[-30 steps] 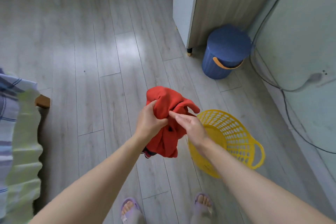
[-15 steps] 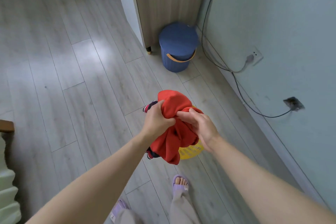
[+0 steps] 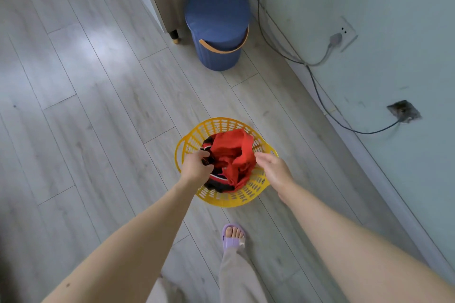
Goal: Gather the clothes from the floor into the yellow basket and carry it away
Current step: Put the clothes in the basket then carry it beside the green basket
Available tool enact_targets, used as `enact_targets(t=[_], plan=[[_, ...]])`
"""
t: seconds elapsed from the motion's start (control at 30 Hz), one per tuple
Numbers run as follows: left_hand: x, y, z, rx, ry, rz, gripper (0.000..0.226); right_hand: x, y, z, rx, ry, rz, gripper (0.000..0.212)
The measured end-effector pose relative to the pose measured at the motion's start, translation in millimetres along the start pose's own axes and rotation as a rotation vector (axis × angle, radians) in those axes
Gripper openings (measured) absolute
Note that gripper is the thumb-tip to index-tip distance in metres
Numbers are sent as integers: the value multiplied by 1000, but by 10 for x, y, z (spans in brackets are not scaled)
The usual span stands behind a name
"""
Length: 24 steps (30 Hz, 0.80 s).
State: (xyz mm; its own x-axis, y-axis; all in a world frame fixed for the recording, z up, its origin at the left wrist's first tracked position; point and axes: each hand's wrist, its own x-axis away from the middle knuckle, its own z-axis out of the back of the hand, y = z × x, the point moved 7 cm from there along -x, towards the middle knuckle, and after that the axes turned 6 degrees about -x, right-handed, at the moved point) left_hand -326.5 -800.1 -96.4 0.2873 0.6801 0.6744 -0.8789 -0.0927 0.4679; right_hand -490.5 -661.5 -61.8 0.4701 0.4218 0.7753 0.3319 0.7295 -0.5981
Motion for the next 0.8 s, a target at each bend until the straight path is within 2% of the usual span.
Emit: enact_targets(t=[0.17,0.27,0.4,0.53,0.6,0.8], plan=[[-322,-295,277,-128,211,153,40,-328,263,301,197,240,-93,53],[-438,-395,344,-158,266,196,43,-444,418,325,225,287,-154,60],[-609,-466,284,-216,110,249,52,-587,552,257,179,255,-231,69],[-727,-427,167,-132,-35,184,48,-660,570,209,32,221,-277,75],[-746,-459,115,-76,-76,173,45,-684,569,157,-28,206,-291,69],[-619,-537,241,17,-76,161,39,-519,411,-15,-98,186,-289,30]])
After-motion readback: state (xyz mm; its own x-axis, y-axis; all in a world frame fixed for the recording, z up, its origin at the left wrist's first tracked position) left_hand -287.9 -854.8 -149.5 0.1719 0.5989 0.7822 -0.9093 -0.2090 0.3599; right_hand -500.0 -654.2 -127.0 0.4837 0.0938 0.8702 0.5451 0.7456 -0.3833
